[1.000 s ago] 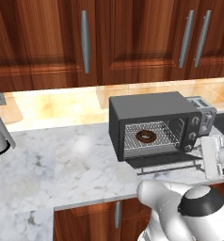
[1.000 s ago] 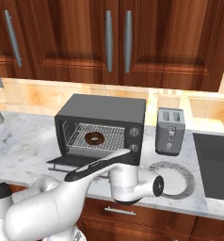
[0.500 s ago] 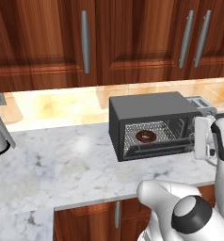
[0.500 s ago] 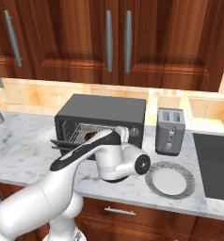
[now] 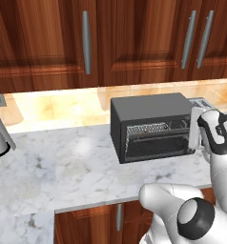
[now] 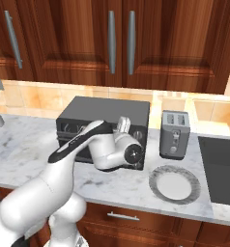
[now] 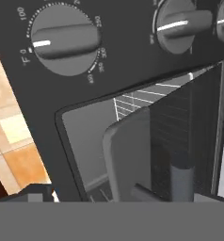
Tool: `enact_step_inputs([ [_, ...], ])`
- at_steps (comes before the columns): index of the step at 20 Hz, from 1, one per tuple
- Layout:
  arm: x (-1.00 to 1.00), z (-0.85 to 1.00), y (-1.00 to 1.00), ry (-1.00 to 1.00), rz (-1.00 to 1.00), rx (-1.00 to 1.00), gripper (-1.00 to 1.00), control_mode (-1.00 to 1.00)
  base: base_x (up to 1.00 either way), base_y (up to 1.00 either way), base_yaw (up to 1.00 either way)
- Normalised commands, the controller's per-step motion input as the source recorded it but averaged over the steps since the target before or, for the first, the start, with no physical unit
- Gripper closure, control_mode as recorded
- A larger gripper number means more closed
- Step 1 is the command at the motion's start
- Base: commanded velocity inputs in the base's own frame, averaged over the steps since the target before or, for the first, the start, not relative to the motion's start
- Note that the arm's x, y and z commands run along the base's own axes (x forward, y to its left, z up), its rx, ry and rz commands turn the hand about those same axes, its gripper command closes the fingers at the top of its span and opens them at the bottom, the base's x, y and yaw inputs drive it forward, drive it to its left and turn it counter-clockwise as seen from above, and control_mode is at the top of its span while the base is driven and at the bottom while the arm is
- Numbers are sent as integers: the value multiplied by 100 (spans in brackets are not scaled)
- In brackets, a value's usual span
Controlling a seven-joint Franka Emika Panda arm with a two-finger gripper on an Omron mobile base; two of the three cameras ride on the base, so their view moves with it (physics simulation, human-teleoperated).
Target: Pick up the bagel from the plate, place it on the toaster oven rack, close the door, and set the timer.
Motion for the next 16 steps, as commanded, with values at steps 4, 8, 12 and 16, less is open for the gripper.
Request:
enact_step_inputs([
  [4, 59, 7, 33, -6, -10, 0, -100, -100, 0, 0, 0],
  [8, 41, 8, 25, -9, -9, 0, -100, -100, 0, 0, 0],
  [12, 29, 0, 16, -4, -9, 0, -100, -100, 0, 0, 0],
  [16, 15, 0, 7, 0, -9, 0, -100, -100, 0, 0, 0],
])
